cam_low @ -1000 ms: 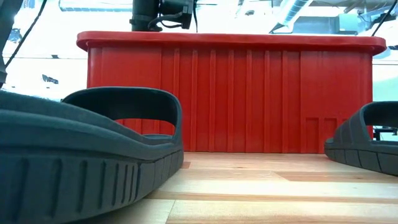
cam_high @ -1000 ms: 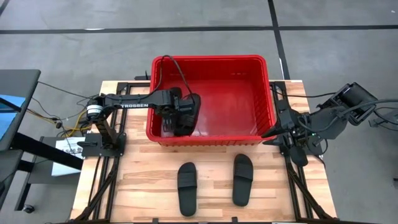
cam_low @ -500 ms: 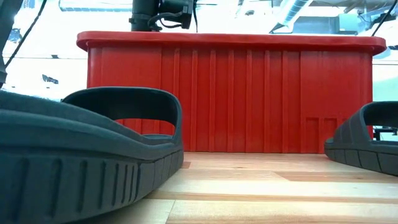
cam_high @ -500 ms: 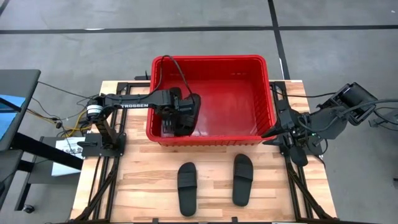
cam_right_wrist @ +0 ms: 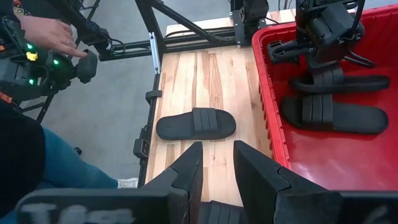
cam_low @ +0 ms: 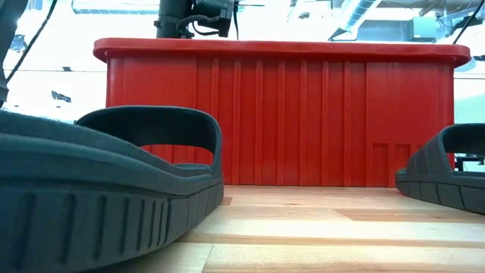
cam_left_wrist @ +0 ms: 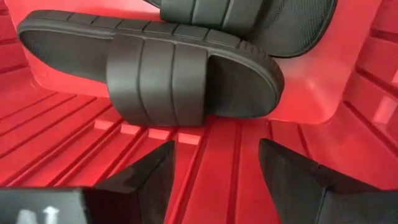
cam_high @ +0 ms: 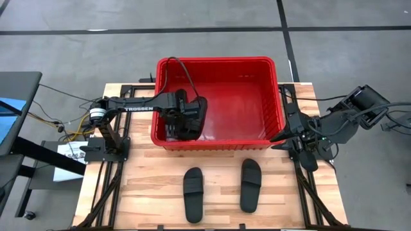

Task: Pick and place slides into bin
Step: Put the black slide into the red bin

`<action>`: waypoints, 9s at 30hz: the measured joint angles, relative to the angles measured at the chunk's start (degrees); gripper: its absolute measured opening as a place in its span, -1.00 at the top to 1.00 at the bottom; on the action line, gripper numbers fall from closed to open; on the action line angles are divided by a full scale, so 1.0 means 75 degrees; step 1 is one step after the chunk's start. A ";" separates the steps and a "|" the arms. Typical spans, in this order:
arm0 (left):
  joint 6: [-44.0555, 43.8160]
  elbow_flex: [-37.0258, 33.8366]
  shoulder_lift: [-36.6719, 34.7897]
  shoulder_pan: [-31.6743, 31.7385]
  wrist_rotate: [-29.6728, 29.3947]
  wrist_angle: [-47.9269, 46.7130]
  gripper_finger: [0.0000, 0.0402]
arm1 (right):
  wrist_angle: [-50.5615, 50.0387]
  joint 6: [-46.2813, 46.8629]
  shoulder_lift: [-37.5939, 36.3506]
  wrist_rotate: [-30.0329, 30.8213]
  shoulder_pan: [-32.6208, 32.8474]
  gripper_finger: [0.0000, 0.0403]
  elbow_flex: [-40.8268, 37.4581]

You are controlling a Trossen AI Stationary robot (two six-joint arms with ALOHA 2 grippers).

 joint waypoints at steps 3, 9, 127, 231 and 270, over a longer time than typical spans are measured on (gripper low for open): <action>0.0155 0.0000 0.0000 0.0002 -0.0113 -0.0004 -0.11 | 0.0000 0.0000 0.0000 0.0000 0.0000 0.60 -0.0002; 0.0545 0.0003 0.0000 0.0001 -0.0769 -0.0015 -0.11 | 0.0003 0.0000 0.0000 0.0000 0.0000 0.60 -0.0002; -0.4817 -0.1964 -0.1543 -0.6671 0.1119 0.6610 0.14 | 0.0398 0.5321 0.2308 0.0015 0.2348 0.60 -0.4571; -0.5857 0.1538 0.3571 -0.7092 0.0511 0.4510 0.99 | 0.0002 0.4195 0.2311 0.0038 0.3433 0.60 -0.4586; -0.5991 0.5920 0.3512 -0.7701 -0.1060 0.3633 1.00 | 0.0003 0.3881 0.2311 0.0038 0.3433 0.60 -0.4586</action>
